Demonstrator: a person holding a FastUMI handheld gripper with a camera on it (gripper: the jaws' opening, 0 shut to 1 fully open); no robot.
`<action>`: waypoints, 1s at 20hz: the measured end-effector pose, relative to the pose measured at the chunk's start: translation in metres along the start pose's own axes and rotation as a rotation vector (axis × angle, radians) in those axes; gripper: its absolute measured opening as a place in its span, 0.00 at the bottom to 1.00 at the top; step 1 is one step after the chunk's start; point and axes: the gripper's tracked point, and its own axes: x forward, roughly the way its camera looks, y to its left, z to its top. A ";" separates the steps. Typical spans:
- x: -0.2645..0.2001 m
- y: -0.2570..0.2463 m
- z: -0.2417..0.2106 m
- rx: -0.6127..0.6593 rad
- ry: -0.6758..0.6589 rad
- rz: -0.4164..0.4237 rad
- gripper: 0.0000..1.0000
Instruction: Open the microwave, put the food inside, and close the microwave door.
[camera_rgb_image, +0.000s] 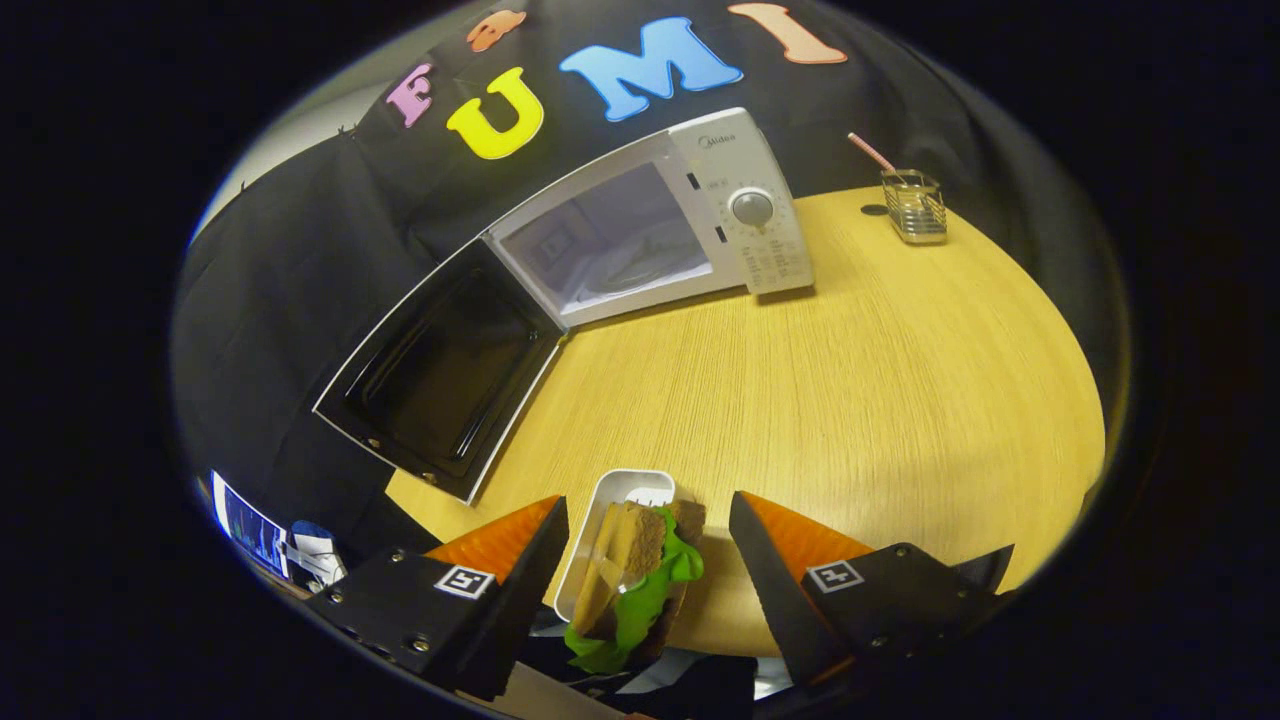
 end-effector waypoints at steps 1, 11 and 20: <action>0.000 0.000 -0.006 0.011 0.019 0.005 0.98; 0.002 0.003 -0.035 0.079 0.153 -0.019 0.65; -0.001 0.017 -0.033 0.082 0.159 -0.043 0.24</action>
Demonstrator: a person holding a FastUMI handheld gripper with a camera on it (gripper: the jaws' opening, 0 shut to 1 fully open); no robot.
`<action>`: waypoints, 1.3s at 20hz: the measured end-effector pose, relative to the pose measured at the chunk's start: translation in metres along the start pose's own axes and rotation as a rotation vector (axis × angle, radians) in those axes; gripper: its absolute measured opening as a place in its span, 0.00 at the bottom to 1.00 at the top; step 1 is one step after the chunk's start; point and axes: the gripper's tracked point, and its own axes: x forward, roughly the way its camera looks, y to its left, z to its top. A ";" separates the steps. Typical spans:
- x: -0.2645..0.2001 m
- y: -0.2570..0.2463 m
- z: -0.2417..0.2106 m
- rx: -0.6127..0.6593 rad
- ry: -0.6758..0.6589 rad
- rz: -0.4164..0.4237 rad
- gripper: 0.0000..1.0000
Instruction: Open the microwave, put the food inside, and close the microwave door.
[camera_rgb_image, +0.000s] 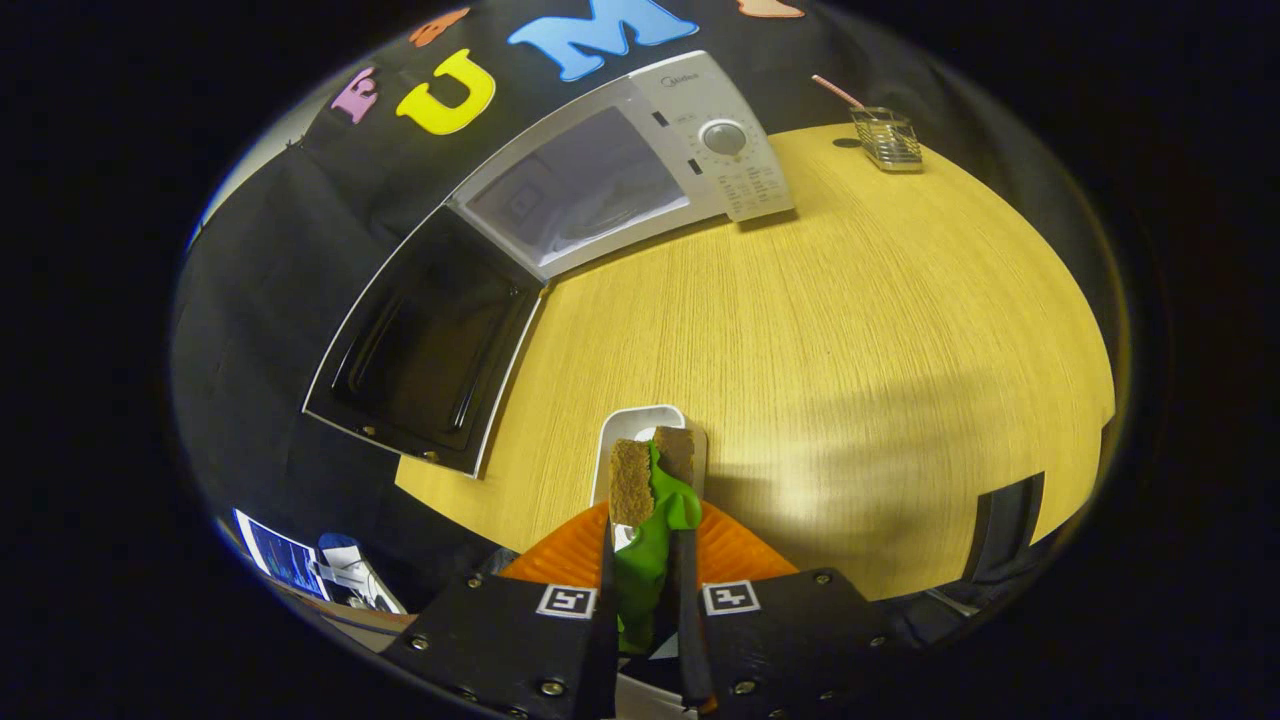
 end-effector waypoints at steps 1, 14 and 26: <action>-0.001 0.002 0.002 -0.009 -0.001 -0.005 0.25; -0.019 0.038 0.055 0.038 -0.153 0.020 0.24; 0.015 0.107 0.128 0.105 -0.314 0.087 0.24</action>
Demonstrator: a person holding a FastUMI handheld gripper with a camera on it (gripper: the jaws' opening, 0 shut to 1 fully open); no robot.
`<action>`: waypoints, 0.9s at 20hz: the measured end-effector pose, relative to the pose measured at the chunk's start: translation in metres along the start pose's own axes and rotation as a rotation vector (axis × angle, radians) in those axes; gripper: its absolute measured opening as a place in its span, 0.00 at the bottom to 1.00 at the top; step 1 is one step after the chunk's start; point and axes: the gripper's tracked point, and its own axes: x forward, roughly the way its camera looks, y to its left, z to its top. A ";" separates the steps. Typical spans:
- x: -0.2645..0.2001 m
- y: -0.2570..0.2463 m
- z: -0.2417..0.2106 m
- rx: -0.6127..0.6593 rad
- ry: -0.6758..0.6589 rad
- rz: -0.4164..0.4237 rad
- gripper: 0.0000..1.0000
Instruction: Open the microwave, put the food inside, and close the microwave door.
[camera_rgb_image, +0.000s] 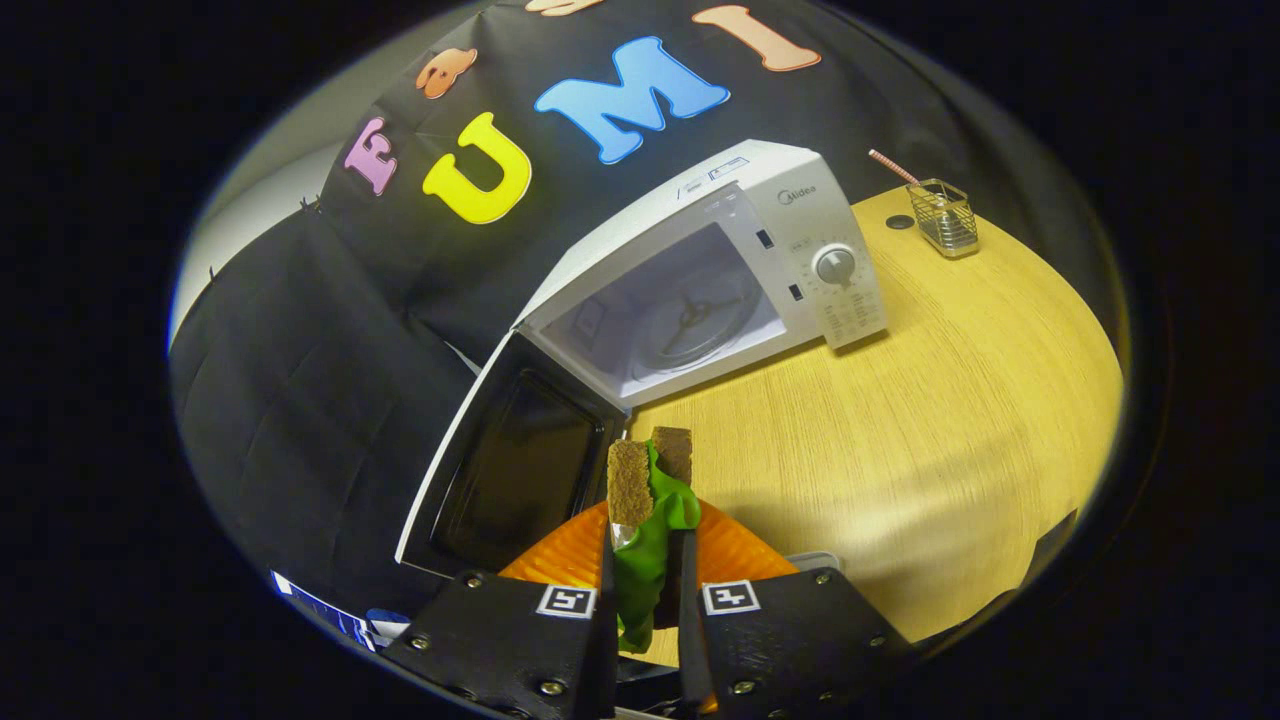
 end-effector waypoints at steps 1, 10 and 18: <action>0.005 0.003 0.004 0.003 -0.015 -0.003 0.24; 0.067 0.026 0.042 0.094 -0.147 -0.005 0.24; 0.125 0.027 0.072 0.138 -0.261 -0.037 0.24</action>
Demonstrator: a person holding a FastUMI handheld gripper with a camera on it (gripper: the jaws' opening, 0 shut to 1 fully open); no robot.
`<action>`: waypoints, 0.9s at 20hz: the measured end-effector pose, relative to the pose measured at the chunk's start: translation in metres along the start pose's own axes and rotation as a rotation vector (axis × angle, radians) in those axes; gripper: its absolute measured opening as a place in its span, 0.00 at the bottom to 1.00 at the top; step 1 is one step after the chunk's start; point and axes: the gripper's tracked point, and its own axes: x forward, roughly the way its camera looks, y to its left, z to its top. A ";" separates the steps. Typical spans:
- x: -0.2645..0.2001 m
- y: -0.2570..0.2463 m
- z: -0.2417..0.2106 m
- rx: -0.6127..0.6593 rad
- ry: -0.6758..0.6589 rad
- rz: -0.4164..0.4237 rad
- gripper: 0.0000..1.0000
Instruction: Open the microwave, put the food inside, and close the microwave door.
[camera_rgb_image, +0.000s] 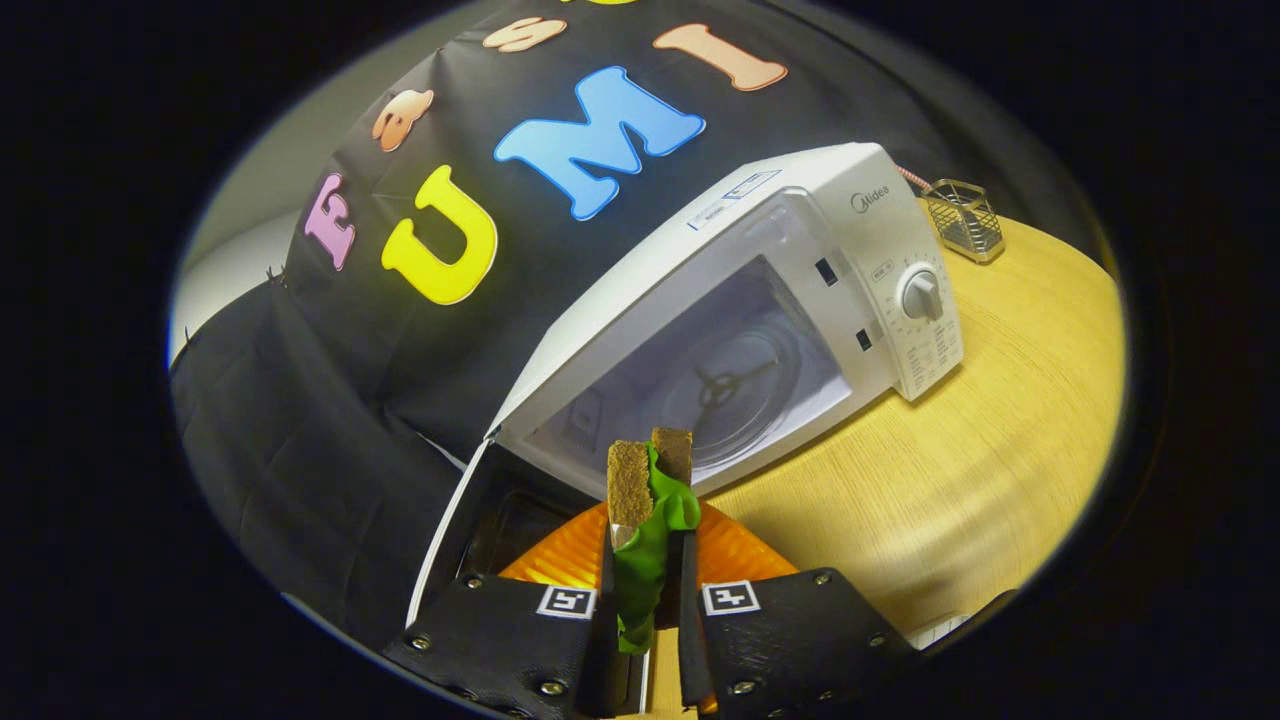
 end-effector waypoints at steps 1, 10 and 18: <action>0.008 -0.001 0.003 0.006 -0.017 -0.005 0.24; 0.081 -0.027 0.027 0.102 -0.151 -0.077 0.24; 0.132 -0.036 0.053 0.239 -0.311 -0.077 0.24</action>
